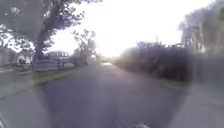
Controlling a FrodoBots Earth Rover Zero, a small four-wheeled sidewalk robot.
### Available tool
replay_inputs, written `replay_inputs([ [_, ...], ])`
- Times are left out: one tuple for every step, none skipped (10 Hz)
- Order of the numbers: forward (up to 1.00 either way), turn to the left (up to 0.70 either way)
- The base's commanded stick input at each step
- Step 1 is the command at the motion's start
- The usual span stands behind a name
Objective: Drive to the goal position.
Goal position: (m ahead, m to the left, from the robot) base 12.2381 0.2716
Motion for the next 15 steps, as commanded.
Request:
replay_inputs([
  [1.00,0.00],
  [1.00,0.00],
  [1.00,0.00],
  [1.00,0.00],
  [1.00,0.00],
  [1.00,0.00],
  [1.00,0.00],
  [1.00,0.00],
  [1.00,0.00],
  [1.00,0.00],
  [1.00,0.00],
  [1.00,0.00],
  [1.00,0.00],
  [1.00,0.00],
  [1.00,0.00],
])
